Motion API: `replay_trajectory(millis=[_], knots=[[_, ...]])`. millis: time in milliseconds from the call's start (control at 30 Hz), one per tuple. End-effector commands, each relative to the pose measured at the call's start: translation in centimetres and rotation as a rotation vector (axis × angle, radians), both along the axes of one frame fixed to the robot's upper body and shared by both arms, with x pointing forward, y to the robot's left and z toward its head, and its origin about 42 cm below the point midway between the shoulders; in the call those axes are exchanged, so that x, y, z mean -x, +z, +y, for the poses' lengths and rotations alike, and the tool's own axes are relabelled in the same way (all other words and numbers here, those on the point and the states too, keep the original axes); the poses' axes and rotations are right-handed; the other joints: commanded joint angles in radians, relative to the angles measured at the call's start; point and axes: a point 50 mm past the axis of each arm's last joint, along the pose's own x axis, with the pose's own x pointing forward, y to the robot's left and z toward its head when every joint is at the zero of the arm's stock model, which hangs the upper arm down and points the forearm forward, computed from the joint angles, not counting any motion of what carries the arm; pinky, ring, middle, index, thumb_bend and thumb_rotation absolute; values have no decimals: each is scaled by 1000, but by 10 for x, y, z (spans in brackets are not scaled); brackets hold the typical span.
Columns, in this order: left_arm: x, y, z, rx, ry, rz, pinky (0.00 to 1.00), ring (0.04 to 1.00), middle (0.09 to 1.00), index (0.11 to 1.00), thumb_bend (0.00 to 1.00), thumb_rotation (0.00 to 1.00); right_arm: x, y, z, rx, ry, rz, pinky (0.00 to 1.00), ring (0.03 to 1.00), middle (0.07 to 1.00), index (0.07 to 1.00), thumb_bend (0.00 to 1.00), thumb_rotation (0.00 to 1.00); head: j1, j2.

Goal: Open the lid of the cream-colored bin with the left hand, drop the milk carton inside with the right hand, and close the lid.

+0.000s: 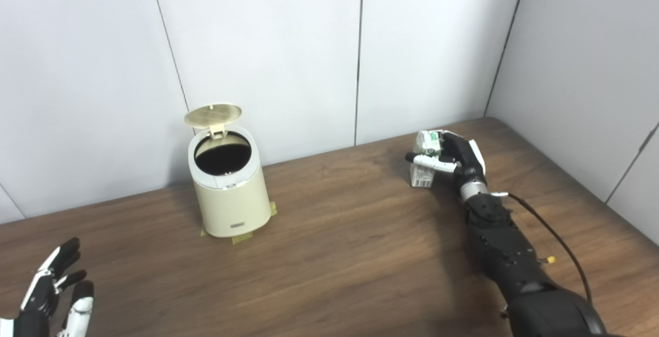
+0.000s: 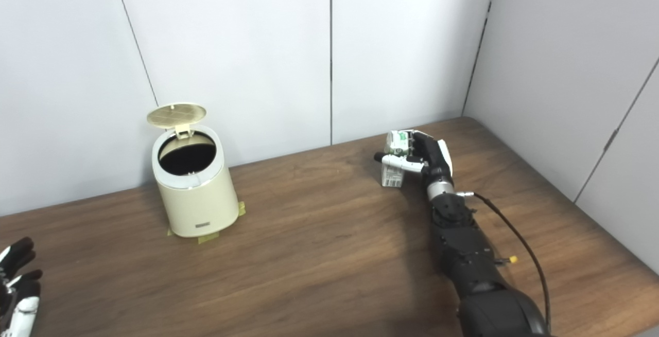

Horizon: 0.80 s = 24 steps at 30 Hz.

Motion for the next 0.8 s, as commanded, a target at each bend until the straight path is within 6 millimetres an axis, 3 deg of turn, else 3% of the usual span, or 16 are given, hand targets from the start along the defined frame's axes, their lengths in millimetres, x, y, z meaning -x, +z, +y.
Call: replay_trajectory(millis=[0,167,567,767], knots=[[0,-8,9,-29,17,10,755,860,871,849,398,666,-17,34,-7,37,-12,-109,419,439,529,483,515,0,0,0],[-1,-9,9,-37,24,14,755,861,871,852,352,672,-18,33,-7,42,-13,-113,420,437,526,484,515,0,-5,-3],[-5,-12,8,-46,20,25,748,862,881,863,356,683,-19,31,-5,43,-2,-123,431,439,527,482,515,0,-1,-10],[-5,-15,2,-57,18,20,735,853,882,864,356,680,-17,52,18,94,1,-203,397,443,505,483,519,0,31,-18]])
